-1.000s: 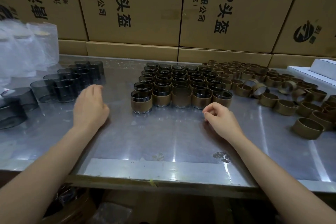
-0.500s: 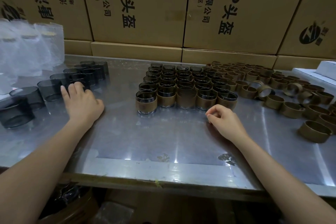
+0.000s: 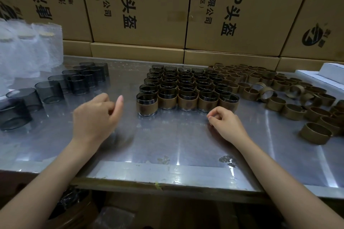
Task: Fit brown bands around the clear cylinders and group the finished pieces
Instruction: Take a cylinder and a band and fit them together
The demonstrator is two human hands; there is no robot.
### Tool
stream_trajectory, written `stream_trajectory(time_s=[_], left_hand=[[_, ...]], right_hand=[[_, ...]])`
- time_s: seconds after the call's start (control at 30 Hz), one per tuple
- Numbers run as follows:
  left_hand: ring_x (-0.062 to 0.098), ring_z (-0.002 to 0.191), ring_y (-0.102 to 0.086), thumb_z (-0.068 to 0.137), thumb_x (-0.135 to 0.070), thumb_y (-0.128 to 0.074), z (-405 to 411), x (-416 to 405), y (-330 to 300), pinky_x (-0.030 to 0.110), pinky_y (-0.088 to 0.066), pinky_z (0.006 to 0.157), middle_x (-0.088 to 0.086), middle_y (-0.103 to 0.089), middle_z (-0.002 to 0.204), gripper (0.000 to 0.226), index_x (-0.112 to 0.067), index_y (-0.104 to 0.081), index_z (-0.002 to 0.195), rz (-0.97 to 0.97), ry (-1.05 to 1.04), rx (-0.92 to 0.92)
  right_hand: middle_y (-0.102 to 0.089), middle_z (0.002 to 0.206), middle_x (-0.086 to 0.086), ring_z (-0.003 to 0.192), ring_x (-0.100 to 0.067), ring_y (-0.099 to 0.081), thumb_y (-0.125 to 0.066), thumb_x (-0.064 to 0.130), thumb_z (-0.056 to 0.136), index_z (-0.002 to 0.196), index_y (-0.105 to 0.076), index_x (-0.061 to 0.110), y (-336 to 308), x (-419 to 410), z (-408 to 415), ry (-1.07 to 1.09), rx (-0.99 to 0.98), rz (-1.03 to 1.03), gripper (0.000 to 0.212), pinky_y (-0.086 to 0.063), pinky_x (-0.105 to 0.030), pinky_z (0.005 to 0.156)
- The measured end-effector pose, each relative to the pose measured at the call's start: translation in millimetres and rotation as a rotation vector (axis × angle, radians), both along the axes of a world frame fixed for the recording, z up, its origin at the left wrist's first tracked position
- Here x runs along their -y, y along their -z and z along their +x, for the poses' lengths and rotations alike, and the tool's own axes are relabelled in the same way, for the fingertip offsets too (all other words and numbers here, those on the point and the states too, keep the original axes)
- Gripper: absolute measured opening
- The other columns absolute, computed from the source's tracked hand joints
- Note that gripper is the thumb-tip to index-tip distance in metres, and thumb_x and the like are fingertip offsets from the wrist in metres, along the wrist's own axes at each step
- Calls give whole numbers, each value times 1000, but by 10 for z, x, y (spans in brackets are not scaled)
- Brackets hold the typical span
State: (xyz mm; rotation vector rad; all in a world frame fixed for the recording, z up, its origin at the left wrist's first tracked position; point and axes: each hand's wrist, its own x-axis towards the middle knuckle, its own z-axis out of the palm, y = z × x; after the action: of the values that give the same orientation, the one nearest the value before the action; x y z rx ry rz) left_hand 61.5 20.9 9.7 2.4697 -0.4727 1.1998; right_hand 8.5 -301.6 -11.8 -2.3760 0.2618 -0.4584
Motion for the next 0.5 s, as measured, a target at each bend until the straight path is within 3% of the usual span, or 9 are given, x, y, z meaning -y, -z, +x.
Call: stream_trajectory(time_s=[0.13,0.23,0.33,0.4,0.5], left_hand=[[14,37,-27,96,-35,-36,-184,277,-76,24,-19,41,-3,-29,43,55,-19,-30,44,-321,310,-40],[8,39,-24,97,-35,-40,-276,679,-78,24,-20,43,-7,-27,40,60,-19,-32,40,-780,622,-358],[11,46,-27,98,-32,-42,-263,1084,-108,26,-25,50,-5,-27,45,65,-22,-29,36,-1214,670,-704],[14,44,-26,98,-33,-43,-185,1287,-106,23,-26,45,-5,-27,45,62,-22,-27,38,-1465,710,-920],[12,39,-27,98,-32,-43,-123,1498,-27,15,-28,38,-5,-25,42,61,-22,-26,40,-1631,730,-1046]], right_hand=[[-65,78,7,77,-12,-60,-56,24,92,83,-58,32,-21,-20,-25,-13,3,-9,12,-47,-30,68],[-59,77,14,73,-2,-56,-59,36,90,90,-53,33,-47,-105,-100,-120,52,-164,6,-43,-25,62],[-52,87,21,70,7,-46,-57,67,77,116,-42,34,-66,-325,-191,-294,166,-500,53,-31,-15,58],[-56,104,18,81,5,-49,-61,75,68,129,-36,30,-77,-418,-235,-333,266,-513,80,-35,-16,64],[-60,116,10,98,-6,-58,-72,66,67,130,-40,23,-90,-417,-260,-341,372,-468,82,-42,-19,71]])
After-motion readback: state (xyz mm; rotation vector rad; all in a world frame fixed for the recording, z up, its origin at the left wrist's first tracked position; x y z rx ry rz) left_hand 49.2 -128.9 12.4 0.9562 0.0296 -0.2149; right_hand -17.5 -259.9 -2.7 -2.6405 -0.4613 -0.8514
